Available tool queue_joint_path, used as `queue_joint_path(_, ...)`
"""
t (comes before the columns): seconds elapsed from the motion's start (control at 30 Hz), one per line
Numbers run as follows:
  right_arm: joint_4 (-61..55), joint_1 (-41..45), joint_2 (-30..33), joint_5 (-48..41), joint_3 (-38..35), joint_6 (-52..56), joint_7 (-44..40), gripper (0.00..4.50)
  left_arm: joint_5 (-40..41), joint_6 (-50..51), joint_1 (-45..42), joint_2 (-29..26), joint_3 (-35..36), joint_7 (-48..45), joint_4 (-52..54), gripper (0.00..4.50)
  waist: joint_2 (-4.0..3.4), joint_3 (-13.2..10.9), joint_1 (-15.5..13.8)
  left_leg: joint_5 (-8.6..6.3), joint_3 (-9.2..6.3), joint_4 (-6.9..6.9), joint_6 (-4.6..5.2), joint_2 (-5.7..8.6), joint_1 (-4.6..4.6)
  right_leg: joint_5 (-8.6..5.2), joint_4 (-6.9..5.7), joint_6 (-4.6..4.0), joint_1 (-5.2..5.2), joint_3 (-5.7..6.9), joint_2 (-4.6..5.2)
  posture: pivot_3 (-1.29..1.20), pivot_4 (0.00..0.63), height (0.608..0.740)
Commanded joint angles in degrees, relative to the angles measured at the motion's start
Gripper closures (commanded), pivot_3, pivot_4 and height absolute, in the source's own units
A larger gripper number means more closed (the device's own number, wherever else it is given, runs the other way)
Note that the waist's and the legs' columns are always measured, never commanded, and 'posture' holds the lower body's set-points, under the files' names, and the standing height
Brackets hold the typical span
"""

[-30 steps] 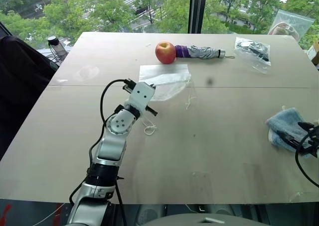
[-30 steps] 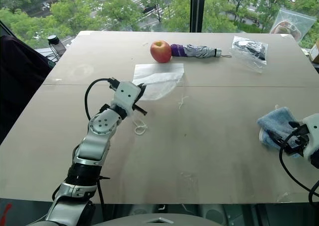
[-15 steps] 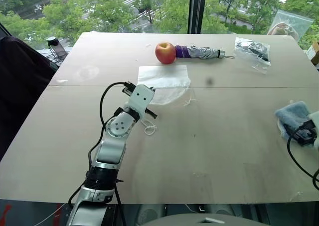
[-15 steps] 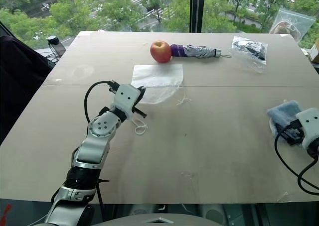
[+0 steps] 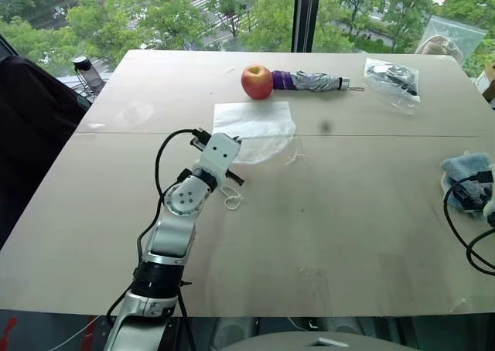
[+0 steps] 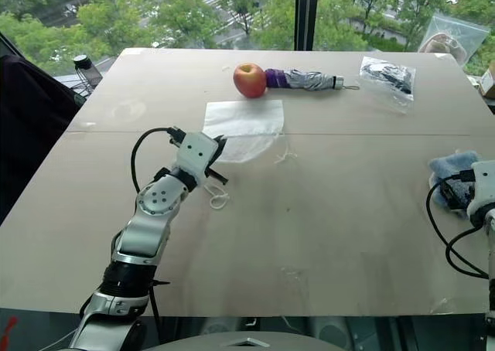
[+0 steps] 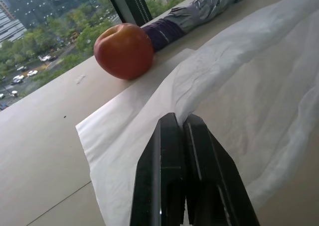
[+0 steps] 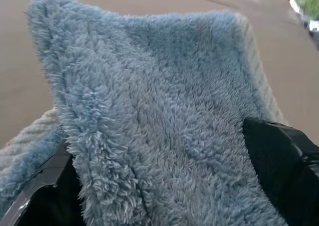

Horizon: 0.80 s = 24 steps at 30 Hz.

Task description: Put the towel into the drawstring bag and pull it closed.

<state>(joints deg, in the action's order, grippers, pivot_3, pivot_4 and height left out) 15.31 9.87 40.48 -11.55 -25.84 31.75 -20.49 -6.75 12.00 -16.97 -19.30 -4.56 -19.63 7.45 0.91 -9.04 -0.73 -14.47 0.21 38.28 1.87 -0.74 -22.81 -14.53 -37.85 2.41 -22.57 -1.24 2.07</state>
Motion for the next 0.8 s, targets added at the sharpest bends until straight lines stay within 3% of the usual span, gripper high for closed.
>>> queue_joint_path(0.03, 2.66, -0.73, 0.12, -0.23, -0.03, 5.67, 0.78, 0.83, -0.17, -0.25, -0.06, -0.12, 0.59, 0.71, 2.74, 4.5, 0.14, 0.08, -0.1, 0.0, -0.01, 0.01, 0.0, 0.0, 0.0, 0.0, 0.0, 0.0, 0.01, 0.0, 0.01, 0.0, 0.15, 0.74)
queue_joint_path(0.17, 3.67, 0.09, 0.2, -0.56, 0.08, 5.42, 0.49, 2.61, -0.19, -0.13, 0.14, -0.09, 0.62, 0.88, 2.82, 4.5, 0.25, 0.16, -0.25, 0.0, -0.09, 0.03, 0.01, 0.03, -0.03, 0.0, 0.04, 0.0, 0.05, 0.01, 0.06, 0.0, 0.15, 0.74)
queue_joint_path(0.33, 1.61, 2.55, -1.35, -3.61, -0.7, 4.87, -1.63, 4.49, 0.3, 0.63, -0.04, 0.2, 1.2, 1.21, 2.65, 4.5, 0.33, 0.2, 0.0, -0.01, -0.1, 0.02, 0.02, 0.02, -0.03, 0.0, 0.06, 0.0, 0.05, 0.01, 0.05, 0.0, 0.15, 0.74)
queue_joint_path(0.43, -4.08, 5.56, -4.14, -11.68, -2.74, 9.08, -5.64, 4.49, 1.12, 1.55, -1.14, 0.51, 1.97, 1.48, 2.15, 4.5, 0.34, 0.17, 0.67, -0.01, -0.07, 0.02, 0.02, -0.04, 0.0, 0.01, 0.02, 0.01, 0.03, -0.01, 0.0, 0.0, 0.15, 0.74)
queue_joint_path(0.57, -17.69, 8.13, -8.73, -28.98, -4.29, 21.99, -11.2, 4.49, 2.04, 2.65, -3.11, 0.83, 3.03, 1.4, 1.43, 4.5, 0.27, 0.08, 1.92, -0.01, -0.05, 0.0, 0.02, -0.27, 0.0, 0.03, -0.06, -0.01, -0.04, -0.06, -0.09, 0.0, 0.15, 0.74)
queue_joint_path(0.67, -24.78, 10.05, -11.79, -40.78, -4.66, 30.68, -10.99, 4.49, 3.18, 4.3, -4.66, 0.84, 3.52, 0.97, 1.93, 4.5, -0.08, -0.14, 1.74, -0.01, -0.15, -0.04, 0.02, -0.43, -0.04, 0.05, -0.12, -0.05, -0.13, 0.0, -0.17, 0.0, 0.15, 0.74)
queue_joint_path(0.8, -30.85, 12.62, -16.18, -51.57, 1.19, 38.23, -9.52, 4.49, 4.68, 5.96, -5.69, 1.12, 3.06, -0.07, 2.82, 4.5, -0.13, -0.17, 1.13, -0.02, -0.35, -0.1, 0.01, -0.38, -0.17, 0.05, -0.06, -0.05, -0.13, 0.28, -0.28, 0.0, 0.15, 0.74)
